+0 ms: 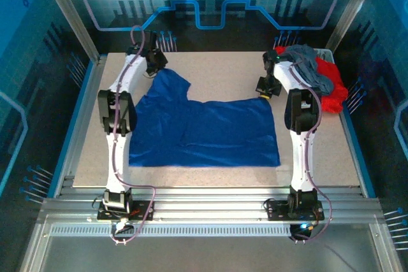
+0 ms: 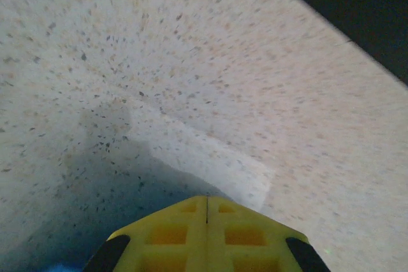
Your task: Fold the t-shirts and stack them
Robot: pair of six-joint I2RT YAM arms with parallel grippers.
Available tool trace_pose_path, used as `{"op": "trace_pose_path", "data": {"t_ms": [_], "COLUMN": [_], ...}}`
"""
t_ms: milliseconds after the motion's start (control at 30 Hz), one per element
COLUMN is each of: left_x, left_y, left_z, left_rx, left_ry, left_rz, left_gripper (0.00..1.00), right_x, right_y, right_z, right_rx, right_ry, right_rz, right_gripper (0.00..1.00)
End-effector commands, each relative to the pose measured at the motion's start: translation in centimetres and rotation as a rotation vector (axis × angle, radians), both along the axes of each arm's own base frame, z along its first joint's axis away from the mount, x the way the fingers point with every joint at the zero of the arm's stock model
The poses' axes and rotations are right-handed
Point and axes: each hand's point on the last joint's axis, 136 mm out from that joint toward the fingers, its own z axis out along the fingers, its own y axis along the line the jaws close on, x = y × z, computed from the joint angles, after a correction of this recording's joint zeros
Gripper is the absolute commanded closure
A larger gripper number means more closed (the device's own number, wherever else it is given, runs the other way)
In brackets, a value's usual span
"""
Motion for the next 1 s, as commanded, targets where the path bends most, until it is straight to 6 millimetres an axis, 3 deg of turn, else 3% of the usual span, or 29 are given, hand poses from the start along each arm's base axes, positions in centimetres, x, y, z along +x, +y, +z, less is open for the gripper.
{"op": "trace_pose_path", "data": {"t_ms": [0, 67, 100, 400, 667, 700, 800, 867, 967], "left_x": [-0.9, -1.4, -1.6, -3.8, -7.4, -7.7, -8.0, -8.0, -8.0], "left_y": [-0.2, -0.3, -0.4, -0.4, -0.1, -0.2, -0.6, -0.7, -0.6], "left_z": [2.3, 2.2, 2.1, 4.1, 6.0, 6.0, 5.5, 5.3, 5.2], "left_rx": [-0.009, -0.011, -0.015, -0.029, -0.033, -0.038, -0.056, -0.067, -0.071], "left_ry": [-0.035, -0.027, -0.023, -0.040, -0.043, -0.041, -0.032, -0.030, -0.030], "left_rz": [-0.016, -0.025, -0.028, -0.025, -0.015, -0.019, -0.036, -0.029, -0.018], "left_gripper": [1.00, 1.00, 1.00, 1.00, 1.00, 1.00, 1.00, 1.00, 1.00], "right_x": [-0.6, -0.8, -0.6, -0.2, -1.2, -1.2, -1.1, -0.7, -0.2], "right_y": [0.5, 0.2, 0.2, 0.2, 0.1, -0.2, -0.9, -0.8, -0.4], "right_z": [2.4, 2.1, 3.4, 5.8, 5.8, 5.4, 4.1, 3.2, 1.6], "right_rx": [0.005, -0.004, -0.006, 0.008, 0.011, 0.006, 0.003, 0.001, 0.001], "right_ry": [-0.028, -0.032, -0.070, -0.136, -0.124, -0.108, -0.063, -0.048, -0.025], "right_rz": [0.019, 0.016, 0.016, 0.022, 0.037, 0.037, 0.044, 0.058, 0.066], "right_gripper": [1.00, 1.00, 1.00, 1.00, 1.00, 0.98, 0.67, 0.57, 0.52]}}
